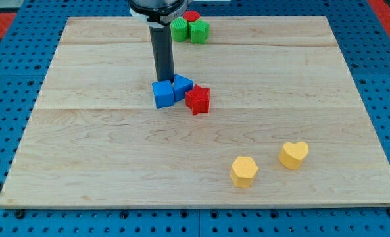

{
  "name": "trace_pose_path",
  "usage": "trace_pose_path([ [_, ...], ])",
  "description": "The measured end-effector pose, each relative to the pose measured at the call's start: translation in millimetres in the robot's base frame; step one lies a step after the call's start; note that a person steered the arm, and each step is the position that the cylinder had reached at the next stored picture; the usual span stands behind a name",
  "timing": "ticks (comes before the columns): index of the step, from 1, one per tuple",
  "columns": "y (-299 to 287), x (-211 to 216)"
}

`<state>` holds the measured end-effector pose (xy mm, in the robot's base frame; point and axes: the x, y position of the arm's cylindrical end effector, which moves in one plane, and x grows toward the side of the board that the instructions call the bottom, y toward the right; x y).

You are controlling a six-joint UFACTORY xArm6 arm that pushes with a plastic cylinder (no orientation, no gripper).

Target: Separate the green star from the red circle

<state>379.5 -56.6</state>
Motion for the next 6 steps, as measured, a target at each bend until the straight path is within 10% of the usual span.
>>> trace_pose_path([
  [2,2,-41],
  [4,167,-162],
  [6,36,-171],
])
